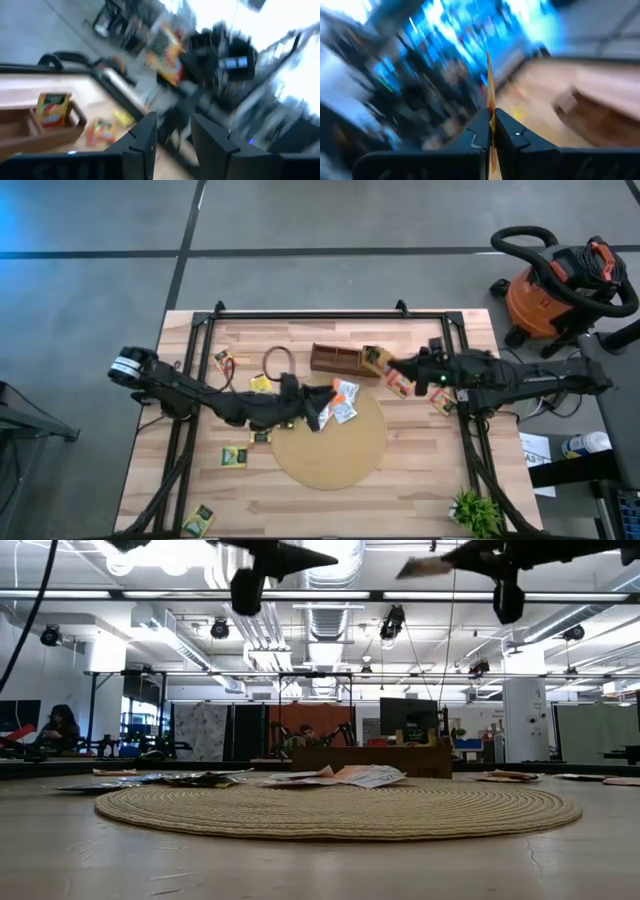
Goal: Pick & Place Tea
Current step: Put the mango tea bag into the right section of the wooden organizer
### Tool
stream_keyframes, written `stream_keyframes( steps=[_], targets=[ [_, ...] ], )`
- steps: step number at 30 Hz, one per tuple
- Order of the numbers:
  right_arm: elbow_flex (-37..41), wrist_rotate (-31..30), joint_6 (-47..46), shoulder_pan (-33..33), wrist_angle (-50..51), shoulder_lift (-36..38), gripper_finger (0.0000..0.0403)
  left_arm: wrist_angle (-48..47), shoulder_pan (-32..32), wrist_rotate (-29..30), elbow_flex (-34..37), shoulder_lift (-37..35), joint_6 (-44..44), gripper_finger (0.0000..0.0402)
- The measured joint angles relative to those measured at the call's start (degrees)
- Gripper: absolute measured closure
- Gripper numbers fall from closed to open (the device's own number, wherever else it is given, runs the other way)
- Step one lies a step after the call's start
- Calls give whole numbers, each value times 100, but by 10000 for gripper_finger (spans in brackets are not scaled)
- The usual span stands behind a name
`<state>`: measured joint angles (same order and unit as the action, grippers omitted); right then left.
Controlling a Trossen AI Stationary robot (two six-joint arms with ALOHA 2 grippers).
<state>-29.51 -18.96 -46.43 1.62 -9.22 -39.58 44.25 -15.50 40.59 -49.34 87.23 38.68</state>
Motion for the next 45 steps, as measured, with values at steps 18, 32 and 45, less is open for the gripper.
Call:
stream_keyframes(
  steps=[18,32,45],
  targets=[
    [-441,-693,-789,68,-1734,-1395,390,1808,929,-762,-852,1378,183,287],
    [-488,-818,-1087,125,-1699,-1607,390,2074,1366,-1400,-930,1313,337,287],
    [-488,-811,-1102,125,-1686,-1607,390,1820,1488,-1855,-1124,1337,139,327]
  ],
)
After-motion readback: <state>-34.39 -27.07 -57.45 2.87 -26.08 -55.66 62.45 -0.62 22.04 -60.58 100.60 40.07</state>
